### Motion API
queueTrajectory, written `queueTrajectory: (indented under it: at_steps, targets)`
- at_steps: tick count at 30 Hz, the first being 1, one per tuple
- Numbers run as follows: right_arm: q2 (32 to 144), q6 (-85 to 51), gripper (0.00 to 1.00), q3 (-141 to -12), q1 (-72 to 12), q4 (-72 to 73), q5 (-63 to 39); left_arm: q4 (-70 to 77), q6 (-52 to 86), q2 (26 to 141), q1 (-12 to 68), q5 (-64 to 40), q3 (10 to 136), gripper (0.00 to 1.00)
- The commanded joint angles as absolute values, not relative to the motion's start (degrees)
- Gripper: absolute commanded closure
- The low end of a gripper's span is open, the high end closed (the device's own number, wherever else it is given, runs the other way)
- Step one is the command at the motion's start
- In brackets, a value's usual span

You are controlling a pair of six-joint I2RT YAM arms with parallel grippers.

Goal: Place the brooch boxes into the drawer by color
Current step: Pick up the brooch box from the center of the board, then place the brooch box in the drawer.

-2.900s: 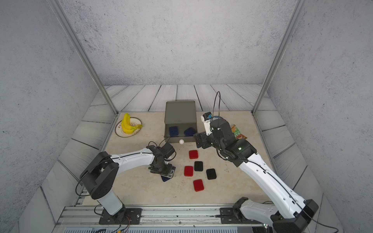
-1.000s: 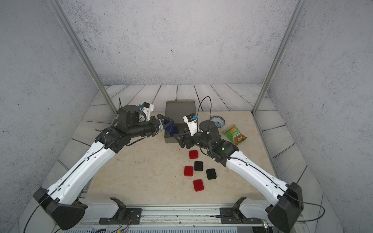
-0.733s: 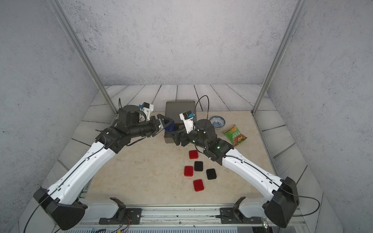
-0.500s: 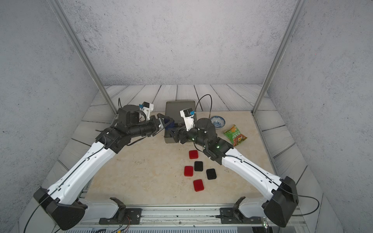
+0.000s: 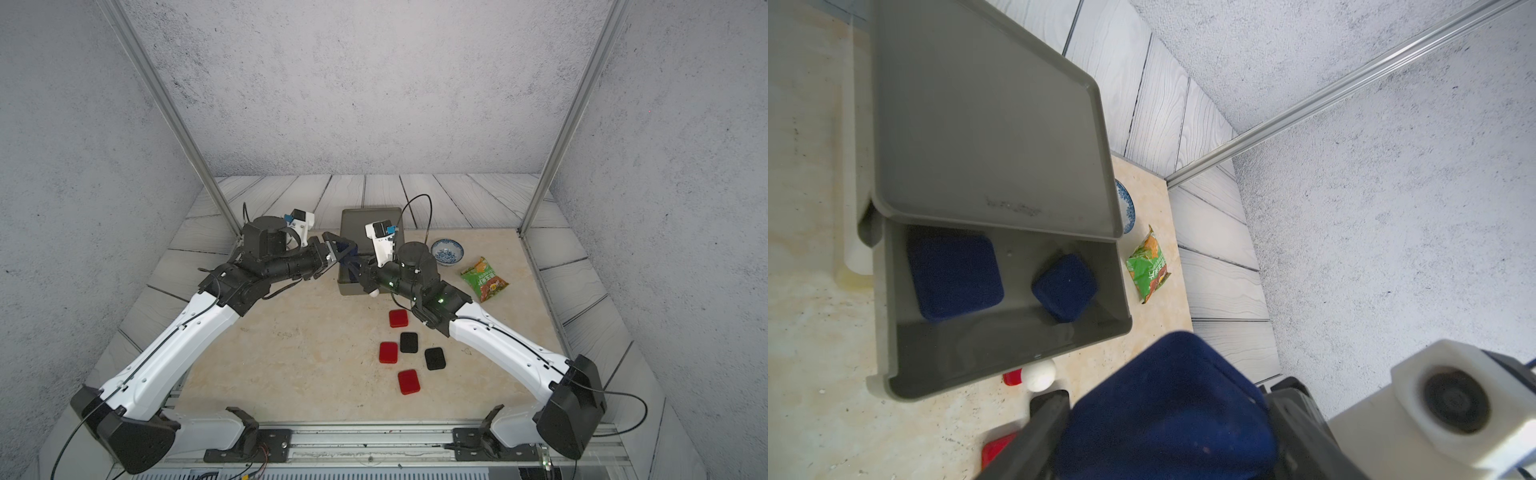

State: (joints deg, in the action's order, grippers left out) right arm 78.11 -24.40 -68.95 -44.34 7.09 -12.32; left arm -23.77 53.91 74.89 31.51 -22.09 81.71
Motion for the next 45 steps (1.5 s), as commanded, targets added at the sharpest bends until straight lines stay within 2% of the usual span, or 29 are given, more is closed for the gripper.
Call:
queueTrajectory:
  at_steps: [1, 2, 3, 9, 16, 23, 30, 45]
  targets:
    - [76.7, -25.2, 0.80, -68.9, -43.5, 6.1, -7.6, -23.8, 52.6, 72.8, 31.9, -24.1, 81.4, 0.16]
    - [76.1, -25.2, 0.80, -68.4, -43.3, 5.5, -6.8, -24.2, 52.3, 72.6, 31.8, -23.7, 81.4, 0.10]
    - [75.6, -25.4, 0.80, -68.0, -43.1, 4.6, -6.5, -24.5, 51.8, 72.5, 31.7, -23.4, 81.4, 0.01]
    - [73.0, -27.8, 0.81, -66.7, -39.7, -3.4, -6.7, -28.3, 48.4, 70.7, 27.0, -22.4, 80.5, 0.02]
    - [77.2, -32.1, 0.81, -67.5, -34.5, -9.6, -9.9, -39.1, 36.9, 65.0, 17.8, -14.1, 79.3, 0.02]
    - [85.1, -35.3, 0.81, -72.3, -32.8, -11.1, -15.3, -40.1, 32.0, 63.0, 15.8, -12.4, 74.0, 0.02]
    - [92.3, -35.9, 0.81, -78.9, -32.6, -12.5, -18.5, -38.1, 30.2, 65.7, 14.9, -16.7, 72.0, 0.02]
    - [95.8, -35.3, 0.81, -83.2, -32.3, -21.7, -18.5, -37.0, 28.5, 68.0, 13.0, -19.6, 71.8, 0.02]
